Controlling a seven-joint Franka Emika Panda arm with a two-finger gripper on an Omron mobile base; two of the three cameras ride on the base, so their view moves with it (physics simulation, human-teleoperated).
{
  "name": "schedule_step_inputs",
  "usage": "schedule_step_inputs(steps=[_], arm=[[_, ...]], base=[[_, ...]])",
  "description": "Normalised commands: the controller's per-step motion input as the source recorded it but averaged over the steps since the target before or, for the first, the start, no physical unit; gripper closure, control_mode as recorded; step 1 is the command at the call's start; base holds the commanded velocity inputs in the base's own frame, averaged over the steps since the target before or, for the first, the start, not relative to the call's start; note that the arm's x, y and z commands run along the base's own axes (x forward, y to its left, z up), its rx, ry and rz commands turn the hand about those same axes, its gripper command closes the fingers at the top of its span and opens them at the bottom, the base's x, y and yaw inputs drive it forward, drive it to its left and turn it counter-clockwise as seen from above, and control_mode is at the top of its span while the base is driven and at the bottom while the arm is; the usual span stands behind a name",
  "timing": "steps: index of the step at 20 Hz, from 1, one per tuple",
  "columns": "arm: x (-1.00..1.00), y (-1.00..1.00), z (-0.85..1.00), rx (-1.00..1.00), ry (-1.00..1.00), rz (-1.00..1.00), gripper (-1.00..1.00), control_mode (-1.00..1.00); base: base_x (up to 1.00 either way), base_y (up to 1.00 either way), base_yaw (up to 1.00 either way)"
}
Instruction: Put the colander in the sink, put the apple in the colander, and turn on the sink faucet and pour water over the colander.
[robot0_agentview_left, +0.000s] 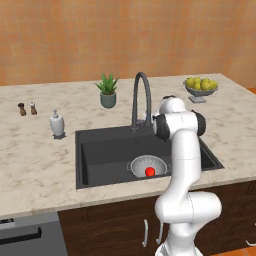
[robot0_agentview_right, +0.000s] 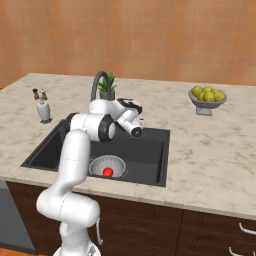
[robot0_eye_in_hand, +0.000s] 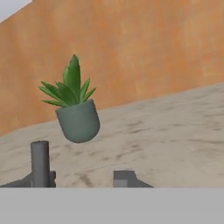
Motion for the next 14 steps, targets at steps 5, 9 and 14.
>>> schedule_step_inputs(steps=[5, 9, 14], arm=[[0.04, -1.00, 0.00, 0.00, 0.10, -0.18, 1.00, -1.00], [0.07, -1.00, 0.00, 0.02, 0.11, -0.12, 1.00, -1.00], [0.00, -1.00, 0.00, 0.04, 0.12, -0.07, 1.00, -1.00]], base=[[0.00, 0.00, 0.00], [0.00, 0.00, 0.00], [0.00, 0.00, 0.00]])
